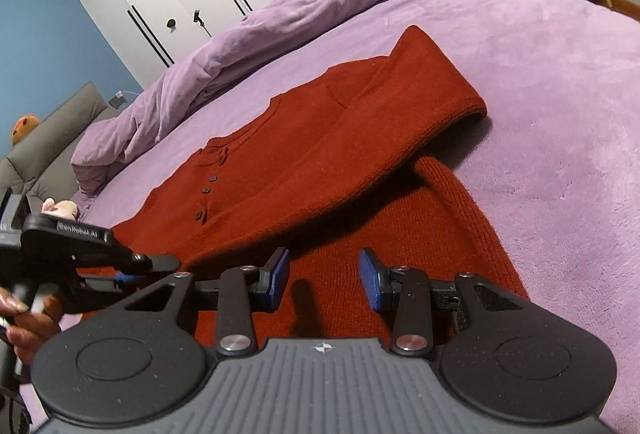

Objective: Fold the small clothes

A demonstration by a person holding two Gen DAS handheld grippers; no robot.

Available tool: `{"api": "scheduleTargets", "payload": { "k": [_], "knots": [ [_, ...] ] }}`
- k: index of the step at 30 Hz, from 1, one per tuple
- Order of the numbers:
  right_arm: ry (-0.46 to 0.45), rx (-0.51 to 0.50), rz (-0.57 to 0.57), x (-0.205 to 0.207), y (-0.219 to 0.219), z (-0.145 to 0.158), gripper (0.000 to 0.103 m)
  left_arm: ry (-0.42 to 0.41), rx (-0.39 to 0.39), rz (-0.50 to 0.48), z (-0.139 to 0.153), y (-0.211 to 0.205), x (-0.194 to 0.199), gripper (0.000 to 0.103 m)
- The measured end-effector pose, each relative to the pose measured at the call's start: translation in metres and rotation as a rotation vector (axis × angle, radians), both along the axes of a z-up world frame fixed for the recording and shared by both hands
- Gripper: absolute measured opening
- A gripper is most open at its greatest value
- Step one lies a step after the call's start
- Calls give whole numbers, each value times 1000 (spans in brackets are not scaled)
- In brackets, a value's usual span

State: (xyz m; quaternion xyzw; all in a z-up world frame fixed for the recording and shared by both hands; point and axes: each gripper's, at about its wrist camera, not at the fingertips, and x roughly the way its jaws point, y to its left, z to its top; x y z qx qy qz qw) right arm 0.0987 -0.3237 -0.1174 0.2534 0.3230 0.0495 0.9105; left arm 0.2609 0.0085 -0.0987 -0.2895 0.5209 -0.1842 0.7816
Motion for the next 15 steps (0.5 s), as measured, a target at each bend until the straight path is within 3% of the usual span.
{"api": "scheduleTargets", "payload": {
  "k": [4,5,8,10,12,15],
  "knots": [
    [1,-32,3,1,1,2,38,-189,119,-4,45,6,-3,8],
    [2,-46,-1,1,1,3,38,-248,178,3,57,8,-4,8],
    [5,-153,-37,2,3,7,37,-442,455,32,88,12,-4,8],
    [14,-244,-74,6,5,10,37,-495,575,40,92,14,-1,8],
    [25,-259,-84,10,3,13,37,-495,593,33,88,22,5,8],
    [7,-189,-76,21,-5,22,45,-450,547,49,78,34,15,8]
  ]
}}
